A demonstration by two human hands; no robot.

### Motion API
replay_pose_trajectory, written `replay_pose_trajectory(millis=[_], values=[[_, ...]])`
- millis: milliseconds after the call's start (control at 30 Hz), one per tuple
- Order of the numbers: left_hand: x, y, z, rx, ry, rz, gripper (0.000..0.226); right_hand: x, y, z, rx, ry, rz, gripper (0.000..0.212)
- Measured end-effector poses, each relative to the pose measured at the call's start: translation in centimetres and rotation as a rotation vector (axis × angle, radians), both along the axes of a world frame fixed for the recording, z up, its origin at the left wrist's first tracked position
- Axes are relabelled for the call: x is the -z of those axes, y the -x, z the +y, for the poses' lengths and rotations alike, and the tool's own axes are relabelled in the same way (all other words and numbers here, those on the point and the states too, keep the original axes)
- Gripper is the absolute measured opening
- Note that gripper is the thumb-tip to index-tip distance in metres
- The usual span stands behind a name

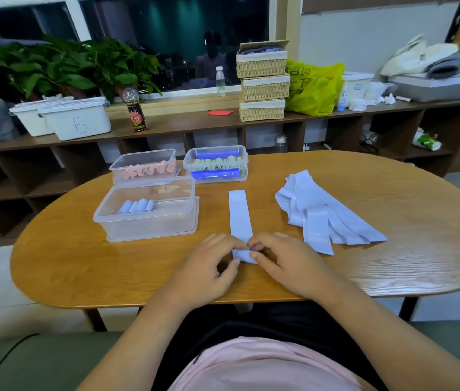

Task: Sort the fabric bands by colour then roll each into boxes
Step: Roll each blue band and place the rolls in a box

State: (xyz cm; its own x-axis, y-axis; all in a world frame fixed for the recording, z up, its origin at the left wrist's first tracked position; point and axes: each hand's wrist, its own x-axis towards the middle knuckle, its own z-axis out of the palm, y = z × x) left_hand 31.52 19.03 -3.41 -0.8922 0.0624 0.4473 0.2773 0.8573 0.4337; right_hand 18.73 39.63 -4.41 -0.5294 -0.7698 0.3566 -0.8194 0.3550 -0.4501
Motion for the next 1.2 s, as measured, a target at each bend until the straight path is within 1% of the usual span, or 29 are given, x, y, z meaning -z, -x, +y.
replay_pose_trajectory(millis=[100,233,433,533,700,967,1200], values=[[0.3,0.3,-0.1,-0.021,0.031,0.003,0.019,0.1,0.1,0.0,-0.001,-0.007,0.015,0.014],[0.5,0.4,-0.2,-0.020,0.050,-0.009,0.013,0.0,-0.1,0.0,-0.041,-0.014,0.047,0.014],[0.5,0.4,-0.4,0.015,0.016,-0.020,0.011,0.0,-0.1,1.0,-0.134,0.040,-0.036,0.011],[0.6,0.4,-0.5,0.020,-0.003,-0.032,0.011,-0.1,-0.2,1.1,-0.128,0.054,-0.067,0.012],[0.8,0.4,-0.7,0.023,-0.055,-0.063,0.006,-0.2,-0.2,1.2,-0.122,0.029,-0.062,0.015],[1.0,0.4,-0.7,0.028,-0.047,-0.037,0.008,-0.2,-0.2,1.1,-0.120,0.037,-0.068,0.015],[1.3,0.2,-0.4,-0.006,0.033,0.049,0.014,-0.2,-0.3,1.1,-0.104,0.025,-0.016,0.018]])
